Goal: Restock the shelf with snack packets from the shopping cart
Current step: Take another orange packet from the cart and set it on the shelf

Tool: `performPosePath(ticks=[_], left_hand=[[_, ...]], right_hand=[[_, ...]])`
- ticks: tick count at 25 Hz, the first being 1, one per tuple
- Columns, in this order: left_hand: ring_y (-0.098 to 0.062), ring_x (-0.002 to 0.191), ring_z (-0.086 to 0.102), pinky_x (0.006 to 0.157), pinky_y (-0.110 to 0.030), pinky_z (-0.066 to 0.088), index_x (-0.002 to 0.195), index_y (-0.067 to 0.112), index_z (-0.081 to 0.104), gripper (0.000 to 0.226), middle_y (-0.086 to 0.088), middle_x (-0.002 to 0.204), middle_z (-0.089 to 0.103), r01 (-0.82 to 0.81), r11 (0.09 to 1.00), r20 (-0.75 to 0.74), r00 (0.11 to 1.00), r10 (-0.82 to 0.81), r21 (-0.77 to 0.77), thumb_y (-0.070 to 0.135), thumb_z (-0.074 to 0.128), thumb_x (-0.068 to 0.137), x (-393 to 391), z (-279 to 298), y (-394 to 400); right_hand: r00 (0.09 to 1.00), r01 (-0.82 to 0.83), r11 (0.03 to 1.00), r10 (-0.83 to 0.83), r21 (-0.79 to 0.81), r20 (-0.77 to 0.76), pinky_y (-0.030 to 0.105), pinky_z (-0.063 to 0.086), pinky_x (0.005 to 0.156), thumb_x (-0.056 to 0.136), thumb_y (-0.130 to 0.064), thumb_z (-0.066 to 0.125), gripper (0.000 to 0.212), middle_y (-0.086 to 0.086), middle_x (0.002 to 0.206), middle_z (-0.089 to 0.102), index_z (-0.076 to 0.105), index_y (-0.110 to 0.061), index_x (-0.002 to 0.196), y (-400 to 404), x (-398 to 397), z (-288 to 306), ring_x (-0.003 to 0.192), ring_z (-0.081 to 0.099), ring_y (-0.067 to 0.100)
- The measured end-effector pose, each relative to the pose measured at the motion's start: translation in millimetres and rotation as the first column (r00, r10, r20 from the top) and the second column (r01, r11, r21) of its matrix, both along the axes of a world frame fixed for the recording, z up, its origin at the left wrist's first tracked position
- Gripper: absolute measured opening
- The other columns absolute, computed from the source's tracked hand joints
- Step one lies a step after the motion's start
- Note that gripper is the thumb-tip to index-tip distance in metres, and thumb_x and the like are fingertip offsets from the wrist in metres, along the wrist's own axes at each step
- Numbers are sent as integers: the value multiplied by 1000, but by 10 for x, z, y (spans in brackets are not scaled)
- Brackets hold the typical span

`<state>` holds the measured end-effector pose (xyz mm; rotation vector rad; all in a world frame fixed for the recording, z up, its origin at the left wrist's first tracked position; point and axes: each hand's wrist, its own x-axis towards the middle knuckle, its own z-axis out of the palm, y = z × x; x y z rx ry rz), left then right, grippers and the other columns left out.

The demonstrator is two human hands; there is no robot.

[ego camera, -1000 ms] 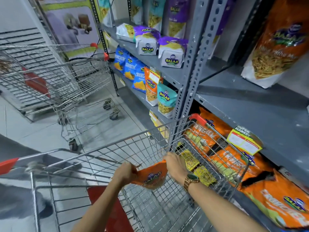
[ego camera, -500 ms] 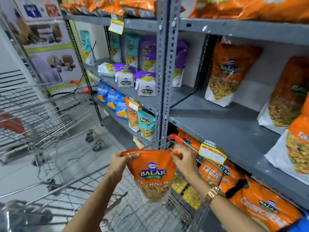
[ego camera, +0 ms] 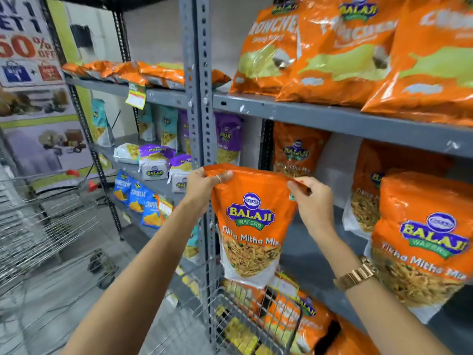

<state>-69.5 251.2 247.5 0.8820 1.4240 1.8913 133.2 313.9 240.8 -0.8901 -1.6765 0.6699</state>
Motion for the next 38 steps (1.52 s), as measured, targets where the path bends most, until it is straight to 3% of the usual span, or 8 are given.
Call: performPosePath(ticks=[10, 14, 18, 22, 26, 30, 34, 38], left_hand=[[-32, 96, 64, 88, -50, 52, 101, 9, 57, 36, -14, 108, 65, 87, 996, 30, 996, -86, -23, 18, 74, 70, 493, 161, 1220], [-21, 80, 64, 80, -43, 54, 83, 15, 58, 13, -7, 93, 66, 128, 992, 32, 991, -127, -5, 14, 69, 75, 607, 24, 1436], [-18, 84, 65, 71, -32, 54, 107, 14, 53, 34, -5, 101, 65, 169, 985, 5, 986, -169, -35, 23, 67, 77, 575, -219, 1468], [-22, 91, 64, 75, -31, 51, 101, 17, 60, 42, -4, 102, 68, 297, 935, 28, 954, -298, -191, 25, 76, 63, 586, -926, 1255], [-21, 100, 65, 74, -25, 56, 114, 11, 57, 81, -7, 109, 68, 366, 907, -17, 926, -378, -208, 42, 84, 44, 626, -1425, 1182], [-11, 95, 67, 73, -22, 56, 108, 18, 61, 77, 4, 101, 71, 381, 914, -21, 922, -387, -141, 52, 83, 42, 521, -1478, 1229], [-20, 106, 62, 82, -28, 54, 113, 17, 57, 85, -5, 114, 66, 325, 937, -25, 944, -330, -127, 57, 81, 42, 279, -1530, 1325], [-10, 92, 68, 69, -24, 57, 103, 29, 60, 71, 11, 99, 71, 340, 932, -7, 939, -343, -126, 56, 82, 41, 46, -1490, 1384]], right_hand=[[976, 210, 977, -207, 40, -64, 29, 45, 75, 86, -23, 58, 23, 12, 100, 70, 67, -5, 98, 742, 448, 147, 86, 59, 18], [976, 192, 981, -191, -4, -102, 28, 43, 72, 87, -25, 57, 24, 8, 91, 67, 65, -6, 99, 883, 530, -55, 81, 59, 17], [990, 84, 980, -102, -179, -95, 24, 44, 60, 83, -31, 61, 26, 4, 86, 63, 57, -10, 98, 948, 568, -347, 76, 62, 17], [995, -58, 889, 89, -453, 47, 31, 46, 74, 70, -29, 76, 41, 6, 98, 63, 52, -20, 101, 828, 510, -919, 89, 61, 23], [993, 20, 902, 31, -432, 111, 38, 51, 79, 61, -30, 81, 61, 9, 107, 65, 50, -17, 112, 787, 460, -1233, 94, 62, 26], [989, 55, 914, 5, -401, 148, 36, 51, 76, 61, -34, 81, 63, 10, 107, 66, 50, -16, 113, 809, 348, -1236, 93, 62, 28], [989, 33, 917, 27, -398, 144, 43, 53, 81, 61, -37, 80, 65, 10, 110, 65, 48, -17, 114, 940, 47, -1226, 96, 62, 27], [991, 12, 924, 41, -381, 130, 45, 53, 84, 60, -40, 80, 68, 9, 112, 64, 47, -19, 116, 1053, -222, -1263, 99, 61, 27]])
